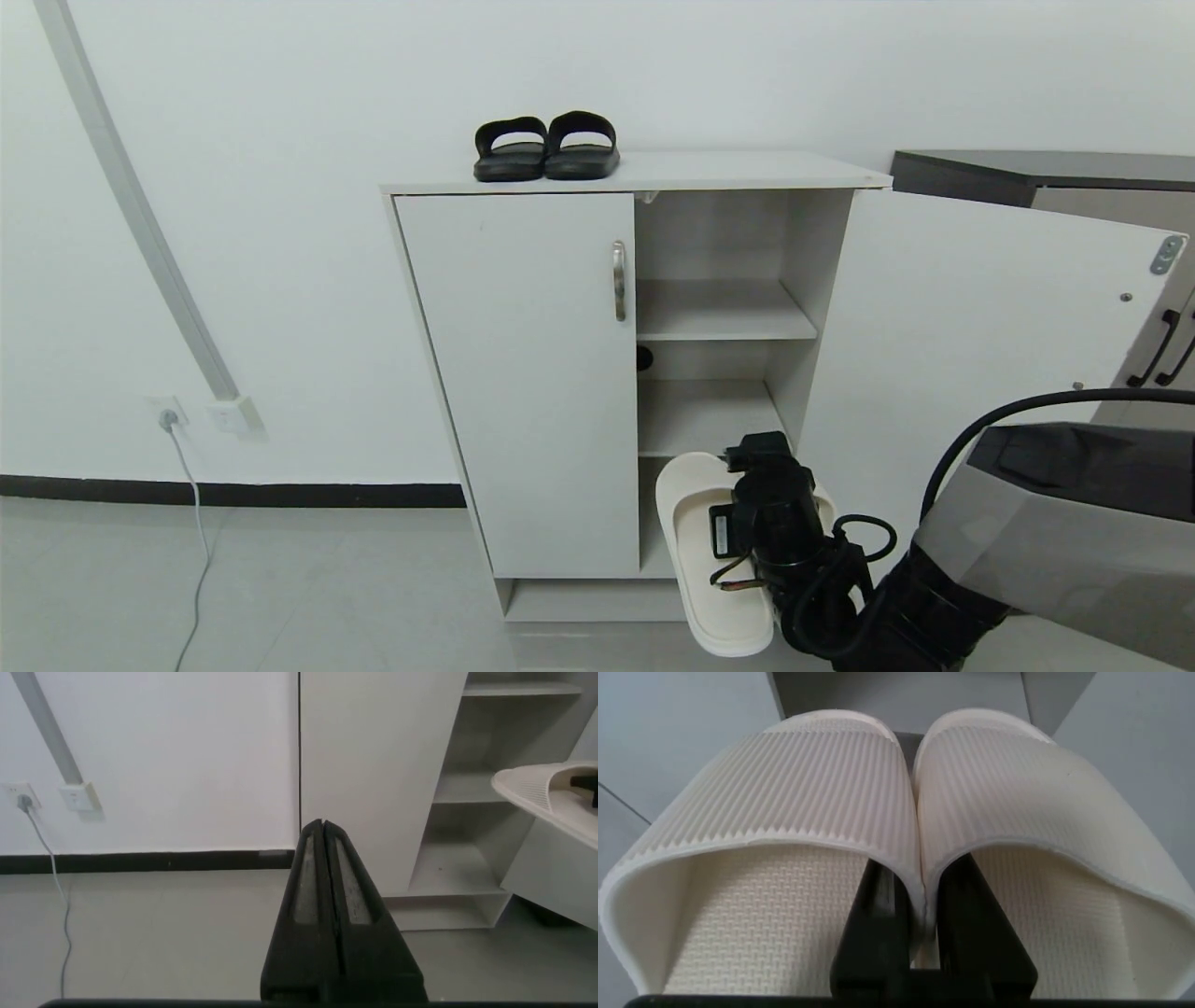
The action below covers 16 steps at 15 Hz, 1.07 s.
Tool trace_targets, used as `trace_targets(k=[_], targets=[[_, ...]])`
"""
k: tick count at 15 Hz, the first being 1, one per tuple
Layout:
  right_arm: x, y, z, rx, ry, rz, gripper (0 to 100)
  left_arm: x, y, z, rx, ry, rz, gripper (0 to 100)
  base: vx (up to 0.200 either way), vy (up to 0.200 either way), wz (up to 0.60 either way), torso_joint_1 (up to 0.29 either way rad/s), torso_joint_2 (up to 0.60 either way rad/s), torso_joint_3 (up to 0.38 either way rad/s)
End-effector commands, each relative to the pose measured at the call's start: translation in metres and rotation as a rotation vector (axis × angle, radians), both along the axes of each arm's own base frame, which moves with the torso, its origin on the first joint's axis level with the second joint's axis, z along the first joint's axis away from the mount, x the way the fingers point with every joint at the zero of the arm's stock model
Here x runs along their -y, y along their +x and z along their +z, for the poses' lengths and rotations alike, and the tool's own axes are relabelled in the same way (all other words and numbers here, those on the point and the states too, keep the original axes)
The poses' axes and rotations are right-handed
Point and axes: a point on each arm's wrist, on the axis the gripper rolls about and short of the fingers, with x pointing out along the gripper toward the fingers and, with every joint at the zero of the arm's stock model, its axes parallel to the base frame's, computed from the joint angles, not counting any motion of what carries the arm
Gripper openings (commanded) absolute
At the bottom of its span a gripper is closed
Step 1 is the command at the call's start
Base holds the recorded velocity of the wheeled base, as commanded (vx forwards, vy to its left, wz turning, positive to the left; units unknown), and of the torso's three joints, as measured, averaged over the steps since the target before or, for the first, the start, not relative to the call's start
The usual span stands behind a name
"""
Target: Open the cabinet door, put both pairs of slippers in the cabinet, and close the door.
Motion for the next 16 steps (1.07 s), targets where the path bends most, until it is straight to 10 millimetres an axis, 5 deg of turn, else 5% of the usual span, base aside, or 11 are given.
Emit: trace_targets(k=[1,11,16], targets=[[0.0,0.001,-0.004,-0.007,-0.007,-0.001,0,0.0,0.0,0.0,-0.001,-0.002,0.001,0,0.0,0.0,0.0,0.0,0.0,0.0],[0.003,0.005,-0.004,0.004,0.005,-0.018,0,0.0,0.0,0.0,-0.001,0.0,-0.001,0,0.0,0.0,0.0,0.004,0.0,-0.137],[0.001,0.012,-0.024,0.019,0.003,-0.028,0,0.0,0.0,0.0,-0.001,0.0,-0.001,0,0.0,0.0,0.0,0.002,0.0,-0.167]])
